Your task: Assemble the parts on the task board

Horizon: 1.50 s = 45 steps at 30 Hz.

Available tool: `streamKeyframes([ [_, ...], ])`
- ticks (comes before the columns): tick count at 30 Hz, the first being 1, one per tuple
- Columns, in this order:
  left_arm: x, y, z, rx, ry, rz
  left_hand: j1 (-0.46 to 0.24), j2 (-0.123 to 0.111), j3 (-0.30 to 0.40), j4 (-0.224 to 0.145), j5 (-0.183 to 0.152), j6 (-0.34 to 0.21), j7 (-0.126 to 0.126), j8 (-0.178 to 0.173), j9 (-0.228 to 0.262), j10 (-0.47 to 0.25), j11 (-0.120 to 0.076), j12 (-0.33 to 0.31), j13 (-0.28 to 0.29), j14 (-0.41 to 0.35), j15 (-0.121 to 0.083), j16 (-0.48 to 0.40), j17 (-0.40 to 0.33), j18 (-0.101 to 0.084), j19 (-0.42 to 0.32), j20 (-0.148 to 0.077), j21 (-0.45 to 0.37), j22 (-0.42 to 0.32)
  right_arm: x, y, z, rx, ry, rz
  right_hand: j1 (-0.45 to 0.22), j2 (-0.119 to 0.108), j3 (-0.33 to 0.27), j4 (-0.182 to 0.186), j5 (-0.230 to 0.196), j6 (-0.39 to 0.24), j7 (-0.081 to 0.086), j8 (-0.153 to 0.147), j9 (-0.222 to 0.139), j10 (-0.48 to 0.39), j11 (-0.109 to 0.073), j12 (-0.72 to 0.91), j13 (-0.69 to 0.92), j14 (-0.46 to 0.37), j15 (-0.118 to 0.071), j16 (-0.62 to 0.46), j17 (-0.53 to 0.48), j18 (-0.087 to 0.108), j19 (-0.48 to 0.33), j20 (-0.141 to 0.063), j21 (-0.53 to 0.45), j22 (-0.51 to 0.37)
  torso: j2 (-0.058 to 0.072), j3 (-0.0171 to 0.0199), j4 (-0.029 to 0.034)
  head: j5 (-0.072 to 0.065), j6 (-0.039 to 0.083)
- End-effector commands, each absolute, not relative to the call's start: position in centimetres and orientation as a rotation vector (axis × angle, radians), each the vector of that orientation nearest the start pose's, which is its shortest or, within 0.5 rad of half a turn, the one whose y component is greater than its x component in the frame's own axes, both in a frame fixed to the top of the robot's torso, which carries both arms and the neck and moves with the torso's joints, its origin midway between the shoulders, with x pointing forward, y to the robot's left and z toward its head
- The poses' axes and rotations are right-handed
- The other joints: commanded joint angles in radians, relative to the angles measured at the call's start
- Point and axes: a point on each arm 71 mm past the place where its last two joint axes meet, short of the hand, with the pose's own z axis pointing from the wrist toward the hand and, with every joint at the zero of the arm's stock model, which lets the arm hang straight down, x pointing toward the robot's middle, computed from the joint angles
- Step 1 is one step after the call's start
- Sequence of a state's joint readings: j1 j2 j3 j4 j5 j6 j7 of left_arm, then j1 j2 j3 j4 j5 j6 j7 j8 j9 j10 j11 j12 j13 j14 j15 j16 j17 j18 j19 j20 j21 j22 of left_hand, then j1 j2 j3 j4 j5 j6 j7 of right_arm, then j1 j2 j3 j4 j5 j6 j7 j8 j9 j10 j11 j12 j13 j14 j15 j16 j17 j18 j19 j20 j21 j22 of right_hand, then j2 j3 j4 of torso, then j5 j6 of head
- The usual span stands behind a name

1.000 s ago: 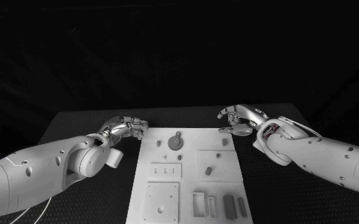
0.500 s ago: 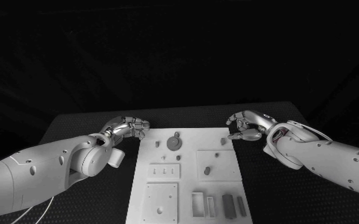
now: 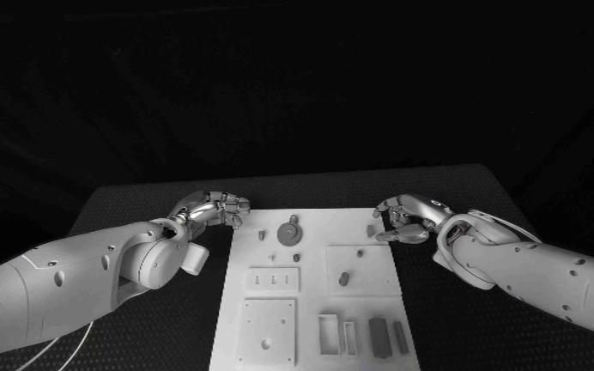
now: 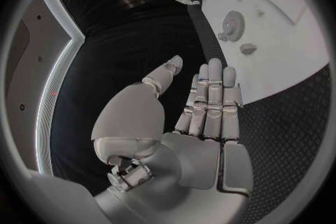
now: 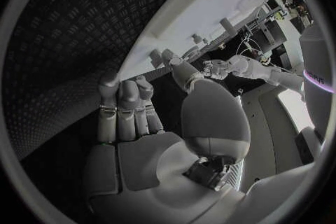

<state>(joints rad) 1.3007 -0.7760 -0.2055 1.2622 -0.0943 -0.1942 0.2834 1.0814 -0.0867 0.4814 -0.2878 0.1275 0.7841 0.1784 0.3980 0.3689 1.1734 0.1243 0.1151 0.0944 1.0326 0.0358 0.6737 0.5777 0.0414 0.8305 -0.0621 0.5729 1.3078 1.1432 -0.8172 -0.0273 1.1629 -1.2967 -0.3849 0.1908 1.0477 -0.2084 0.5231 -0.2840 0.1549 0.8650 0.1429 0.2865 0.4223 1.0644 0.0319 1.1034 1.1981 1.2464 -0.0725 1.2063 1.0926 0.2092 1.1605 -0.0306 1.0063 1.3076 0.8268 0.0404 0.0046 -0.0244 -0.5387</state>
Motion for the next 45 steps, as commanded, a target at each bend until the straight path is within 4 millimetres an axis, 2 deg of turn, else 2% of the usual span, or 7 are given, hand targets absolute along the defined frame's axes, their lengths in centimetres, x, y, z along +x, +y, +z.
streamKeyframes([
  [1, 52.9, 25.0, -20.4, -1.01, 1.616, -1.331, -0.003, -0.002, 0.003, 0.002, -0.001, -0.001, 0.003, -0.004, 0.001, -0.005, 0.004, -0.003, -0.001, -0.01, 0.0, 0.004, -0.001, 0.015, -0.006, -0.002, 0.004, 0.007, 52.5, -29.0, -22.2, -0.079, 1.616, 0.618, 0.021, 0.005, 0.008, 0.005, -0.003, 0.026, 0.0, 0.013, 0.001, -0.034, -0.001, 0.009, -0.003, 0.006, -0.005, 0.003, 0.003, 0.053, 0.005, 0.002, 0.001, 0.017, 0.0, -0.0022, 0.0008, -0.001, -0.004],
  [6, 52.9, 24.9, -20.4, -1.009, 1.618, -1.333, -0.003, -0.002, 0.003, 0.002, -0.001, -0.001, 0.004, -0.004, 0.001, -0.005, 0.005, -0.003, -0.001, -0.01, 0.0, 0.004, -0.001, 0.015, -0.006, -0.001, 0.005, 0.007, 52.5, -28.7, -22.3, -0.074, 1.615, 0.627, 0.032, 0.005, 0.035, 0.016, -0.02, 0.046, -0.002, 0.021, 0.002, -0.026, -0.003, 0.012, -0.007, 0.013, -0.007, 0.006, 0.006, 0.053, 0.012, 0.003, 0.006, 0.016, -0.001, -0.0028, -0.0009, -0.001, -0.006],
  [12, 52.9, 24.8, -20.4, -1.01, 1.62, -1.332, -0.003, -0.001, 0.003, 0.002, -0.001, -0.001, 0.004, -0.004, 0.001, -0.005, 0.005, -0.003, -0.001, -0.01, 0.0, 0.004, -0.001, 0.015, -0.006, -0.001, 0.005, 0.007, 52.5, -28.4, -22.4, -0.081, 1.631, 0.632, 0.04, 0.011, 0.075, 0.031, -0.082, 0.084, -0.015, 0.036, 0.004, -0.02, -0.014, 0.014, -0.013, 0.016, -0.016, 0.004, 0.009, 0.053, 0.014, 0.005, 0.01, 0.017, -0.001, -0.004, 0.0005, -0.003, -0.007],
  [15, 52.9, 24.7, -20.4, -1.008, 1.62, -1.334, -0.003, -0.001, 0.003, 0.002, -0.001, -0.001, 0.004, -0.004, 0.001, -0.005, 0.005, -0.003, -0.001, -0.01, 0.0, 0.004, -0.001, 0.015, -0.006, -0.001, 0.005, 0.007, 52.5, -28.2, -22.5, -0.082, 1.632, 0.635, 0.04, 0.016, 0.089, 0.036, -0.096, 0.105, -0.021, 0.045, 0.006, -0.016, -0.02, 0.014, -0.016, 0.018, -0.021, 0.004, 0.01, 0.053, 0.014, 0.006, 0.012, 0.017, -0.002, -0.0037, 0.0014, -0.004, -0.009],
  [21, 52.9, 24.6, -20.4, -1.008, 1.621, -1.336, -0.004, -0.001, 0.003, 0.002, -0.001, 0.0, 0.005, -0.004, 0.002, -0.005, 0.005, -0.003, -0.001, -0.01, 0.0, 0.004, -0.001, 0.015, -0.006, -0.001, 0.005, 0.006, 52.6, -27.7, -22.5, -0.083, 1.63, 0.64, 0.039, 0.02, 0.098, 0.041, -0.102, 0.114, -0.025, 0.048, 0.006, -0.013, -0.024, 0.014, -0.018, 0.02, -0.025, 0.004, 0.011, 0.053, 0.015, 0.006, 0.014, 0.017, -0.002, -0.0032, -0.001, -0.003, -0.008],
  [37, 52.8, 24.9, -20.4, -1.01, 1.62, -1.333, -0.005, -0.001, 0.003, 0.003, -0.001, 0.0, 0.006, -0.005, 0.002, -0.006, 0.006, -0.004, -0.001, -0.01, 0.0, 0.004, -0.002, 0.015, -0.006, -0.001, 0.005, 0.006, 52.7, -27.4, -22.6, -0.084, 1.624, 0.628, 0.033, 0.021, 0.111, 0.053, -0.104, 0.122, -0.029, 0.051, 0.007, -0.008, -0.028, 0.015, -0.02, 0.024, -0.029, 0.004, 0.012, 0.053, 0.019, 0.004, 0.018, 0.017, -0.002, -0.0027, -0.0015, -0.005, -0.012],
  [45, 52.9, 24.8, -20.4, -1.01, 1.621, -1.334, -0.006, 0.0, 0.003, 0.003, -0.001, 0.0, 0.007, -0.005, 0.003, -0.006, 0.006, -0.004, -0.001, -0.01, 0.0, 0.004, -0.002, 0.015, -0.006, -0.001, 0.005, 0.006, 52.8, -27.2, -22.9, -0.092, 1.637, 0.616, 0.032, 0.034, 0.145, 0.078, -0.106, 0.137, -0.036, 0.061, 0.014, -0.004, -0.035, 0.016, -0.022, 0.026, -0.036, 0.004, 0.014, 0.053, 0.024, -0.001, 0.019, 0.014, -0.002, -0.0032, -0.0002, -0.007, -0.013],
])
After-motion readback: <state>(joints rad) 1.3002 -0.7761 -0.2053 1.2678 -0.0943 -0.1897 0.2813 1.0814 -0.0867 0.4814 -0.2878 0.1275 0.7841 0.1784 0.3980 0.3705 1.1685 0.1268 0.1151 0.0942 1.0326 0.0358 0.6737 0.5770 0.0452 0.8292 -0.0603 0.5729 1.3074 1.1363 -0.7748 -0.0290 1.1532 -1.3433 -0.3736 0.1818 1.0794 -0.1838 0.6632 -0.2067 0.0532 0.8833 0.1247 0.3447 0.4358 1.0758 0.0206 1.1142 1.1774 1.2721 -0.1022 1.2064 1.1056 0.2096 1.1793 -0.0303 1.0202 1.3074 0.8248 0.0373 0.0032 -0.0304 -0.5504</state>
